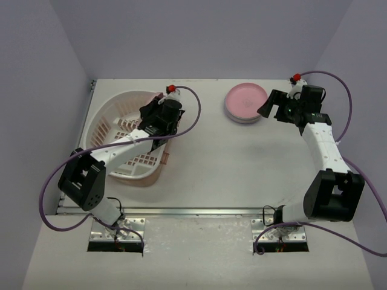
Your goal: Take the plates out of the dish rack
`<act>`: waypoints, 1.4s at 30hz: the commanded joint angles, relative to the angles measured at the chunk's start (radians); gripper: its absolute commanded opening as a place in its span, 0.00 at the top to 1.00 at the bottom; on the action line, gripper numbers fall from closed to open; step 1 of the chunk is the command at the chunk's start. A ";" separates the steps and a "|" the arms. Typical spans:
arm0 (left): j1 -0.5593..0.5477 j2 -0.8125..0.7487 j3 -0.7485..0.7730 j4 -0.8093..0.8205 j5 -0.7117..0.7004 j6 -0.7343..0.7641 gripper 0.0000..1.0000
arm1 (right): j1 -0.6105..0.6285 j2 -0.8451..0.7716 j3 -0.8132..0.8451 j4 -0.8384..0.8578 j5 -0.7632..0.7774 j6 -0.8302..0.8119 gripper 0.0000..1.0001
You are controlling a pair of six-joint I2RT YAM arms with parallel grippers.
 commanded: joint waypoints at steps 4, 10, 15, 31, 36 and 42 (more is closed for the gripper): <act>-0.018 -0.053 -0.030 0.443 -0.142 0.297 1.00 | 0.004 -0.012 0.019 0.046 -0.021 0.005 0.01; 0.010 -0.058 0.045 0.503 -0.132 0.350 1.00 | 0.004 -0.022 0.027 0.041 -0.029 -0.005 0.01; 0.036 -0.123 0.218 0.314 -0.053 0.220 1.00 | 0.005 -0.049 0.026 0.048 -0.110 -0.010 0.01; 0.074 -0.298 0.498 -0.573 1.088 -0.304 1.00 | 0.277 -0.158 0.129 0.128 -0.288 -0.038 0.01; 0.074 -0.292 0.463 -0.603 1.292 -0.334 1.00 | 0.399 -0.119 0.214 0.098 -0.239 -0.078 0.01; 0.074 -0.284 0.455 -0.625 1.400 -0.343 1.00 | 0.482 -0.077 0.235 0.063 -0.140 -0.165 0.10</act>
